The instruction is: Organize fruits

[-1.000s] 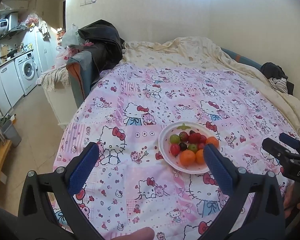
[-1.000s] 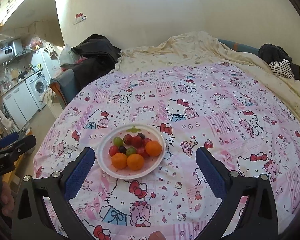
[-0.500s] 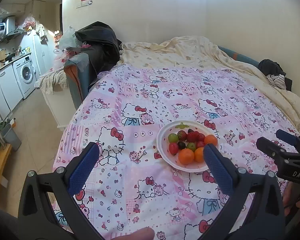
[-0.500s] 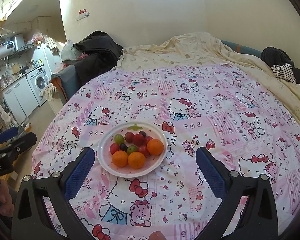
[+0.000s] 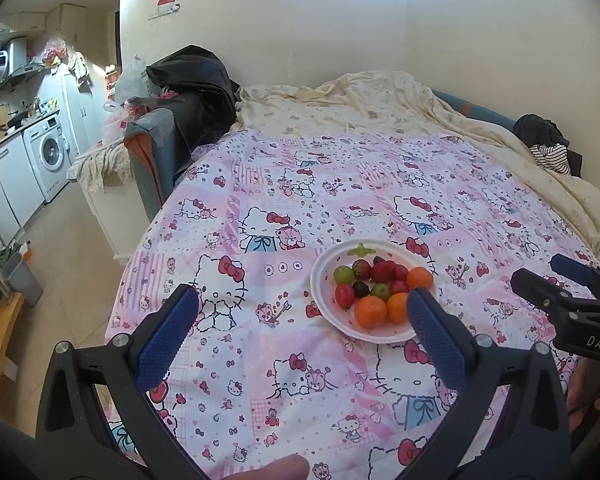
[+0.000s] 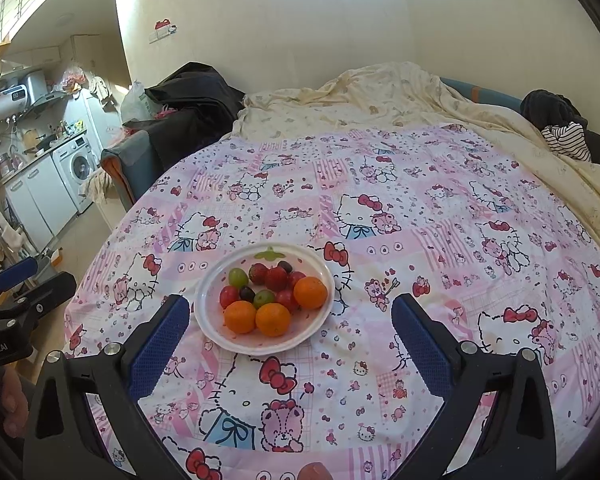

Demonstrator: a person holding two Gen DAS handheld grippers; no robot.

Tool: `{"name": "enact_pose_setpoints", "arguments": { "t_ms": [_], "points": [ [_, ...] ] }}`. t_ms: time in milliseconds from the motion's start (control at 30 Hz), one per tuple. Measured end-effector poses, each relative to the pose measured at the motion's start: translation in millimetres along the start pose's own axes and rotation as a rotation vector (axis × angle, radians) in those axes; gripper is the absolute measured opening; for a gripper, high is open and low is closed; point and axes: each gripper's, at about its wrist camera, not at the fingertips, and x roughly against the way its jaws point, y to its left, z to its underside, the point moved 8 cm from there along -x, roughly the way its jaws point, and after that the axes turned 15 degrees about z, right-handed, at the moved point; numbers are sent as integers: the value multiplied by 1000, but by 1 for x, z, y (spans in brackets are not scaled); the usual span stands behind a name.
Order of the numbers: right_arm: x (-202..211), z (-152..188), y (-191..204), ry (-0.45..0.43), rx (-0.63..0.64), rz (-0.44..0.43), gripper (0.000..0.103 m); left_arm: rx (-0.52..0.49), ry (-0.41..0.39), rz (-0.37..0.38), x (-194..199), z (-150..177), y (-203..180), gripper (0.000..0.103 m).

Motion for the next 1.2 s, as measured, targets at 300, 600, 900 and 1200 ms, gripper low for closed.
{"name": "enact_pose_setpoints", "arguments": {
  "t_ms": [300, 600, 900, 1200],
  "points": [
    [0, 0, 0, 1, 1, 0, 103, 5, 3, 3, -1, 0, 0, 103],
    [0, 1, 1, 3, 0, 0, 103, 4, 2, 6, -1, 0, -2, 103],
    [0, 0, 2, 0, -3, -3, 103, -2, 3, 5, -2, 0, -3, 103],
    [0, 0, 2, 0, -3, -3, 103, 5, 6, 13, -1, 2, -5, 103]
  ]
}}
